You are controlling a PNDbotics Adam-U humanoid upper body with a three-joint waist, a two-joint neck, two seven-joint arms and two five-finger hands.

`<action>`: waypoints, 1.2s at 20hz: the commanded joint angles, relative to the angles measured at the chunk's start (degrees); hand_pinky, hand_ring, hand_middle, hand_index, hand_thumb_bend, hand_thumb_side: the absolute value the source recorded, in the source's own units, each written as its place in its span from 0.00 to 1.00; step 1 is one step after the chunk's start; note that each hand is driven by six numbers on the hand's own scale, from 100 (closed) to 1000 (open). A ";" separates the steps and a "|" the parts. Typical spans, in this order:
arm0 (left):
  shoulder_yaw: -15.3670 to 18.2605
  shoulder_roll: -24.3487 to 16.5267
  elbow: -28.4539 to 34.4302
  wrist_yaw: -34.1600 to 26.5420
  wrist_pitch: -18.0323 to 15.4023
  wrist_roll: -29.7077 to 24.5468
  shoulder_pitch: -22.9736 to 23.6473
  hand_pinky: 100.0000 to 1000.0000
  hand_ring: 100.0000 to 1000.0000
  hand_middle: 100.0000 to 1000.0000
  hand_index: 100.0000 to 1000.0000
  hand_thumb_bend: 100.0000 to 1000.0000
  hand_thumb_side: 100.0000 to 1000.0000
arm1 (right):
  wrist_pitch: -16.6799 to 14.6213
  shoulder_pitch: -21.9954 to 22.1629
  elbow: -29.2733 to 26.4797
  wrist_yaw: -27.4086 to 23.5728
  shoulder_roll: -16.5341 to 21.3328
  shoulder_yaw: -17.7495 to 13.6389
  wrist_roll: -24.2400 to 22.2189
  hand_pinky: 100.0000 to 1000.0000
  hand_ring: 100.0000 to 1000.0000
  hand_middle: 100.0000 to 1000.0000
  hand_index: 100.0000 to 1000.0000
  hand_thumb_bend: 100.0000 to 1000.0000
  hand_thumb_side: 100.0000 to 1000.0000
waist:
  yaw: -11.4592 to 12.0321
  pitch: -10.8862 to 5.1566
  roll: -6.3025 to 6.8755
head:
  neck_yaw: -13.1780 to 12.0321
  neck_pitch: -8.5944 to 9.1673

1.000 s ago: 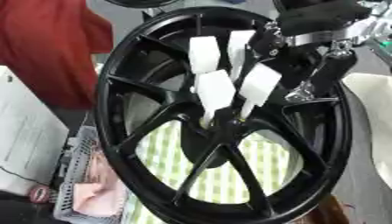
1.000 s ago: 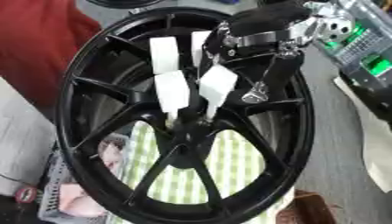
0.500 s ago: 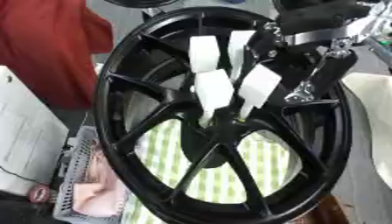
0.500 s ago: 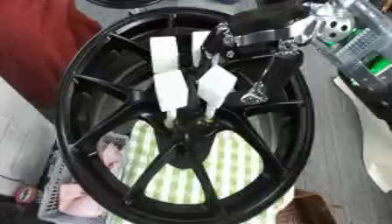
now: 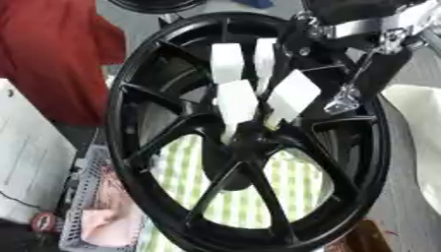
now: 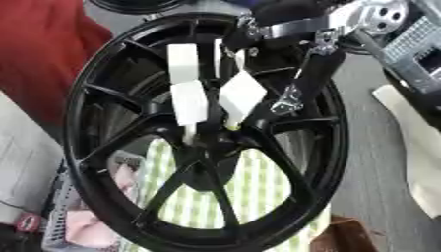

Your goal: Pull the pin out of the wheel hub.

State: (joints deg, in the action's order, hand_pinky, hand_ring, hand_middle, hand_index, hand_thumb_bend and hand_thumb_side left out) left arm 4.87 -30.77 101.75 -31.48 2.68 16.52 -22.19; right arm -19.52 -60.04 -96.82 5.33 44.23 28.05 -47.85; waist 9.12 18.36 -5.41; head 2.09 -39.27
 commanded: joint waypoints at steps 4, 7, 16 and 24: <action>0.86 -1.09 0.49 0.06 -0.26 0.15 -0.10 0.86 0.77 0.67 0.80 0.23 0.50 | 0.20 -3.01 -1.96 -1.85 1.48 -1.97 -0.66 0.00 0.00 0.22 0.34 0.31 0.00 | -0.57 -2.57 0.53 | -0.56 -0.51; 0.93 -1.20 0.45 0.10 -0.33 0.17 0.07 0.86 0.77 0.67 0.80 0.23 0.50 | 1.07 -4.03 -2.23 -3.39 1.82 -3.04 -0.15 0.00 0.00 0.22 0.34 0.31 0.00 | -0.86 -2.97 0.60 | -0.72 -0.64; 1.47 -1.73 0.36 0.14 -0.64 0.64 0.74 0.86 0.77 0.67 0.80 0.23 0.50 | 4.86 0.04 -3.64 -13.94 10.25 -10.83 3.39 0.00 0.00 0.22 0.34 0.33 0.00 | -3.05 -3.46 0.73 | -2.08 -0.84; 2.18 -2.18 0.68 0.40 -1.11 1.26 0.80 0.86 0.77 0.67 0.80 0.23 0.50 | 4.43 21.53 -3.60 -16.81 24.52 -26.55 16.21 0.00 0.00 0.22 0.34 0.25 0.00 | -4.82 -2.72 1.66 | -3.20 -0.08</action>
State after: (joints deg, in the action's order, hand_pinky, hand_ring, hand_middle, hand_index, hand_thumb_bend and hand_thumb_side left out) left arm 6.17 -30.87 101.47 -31.41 1.74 17.52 -21.11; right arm -14.91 -38.21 -100.33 -10.79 64.78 4.88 -33.87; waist 4.27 16.46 -3.96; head -0.89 -40.08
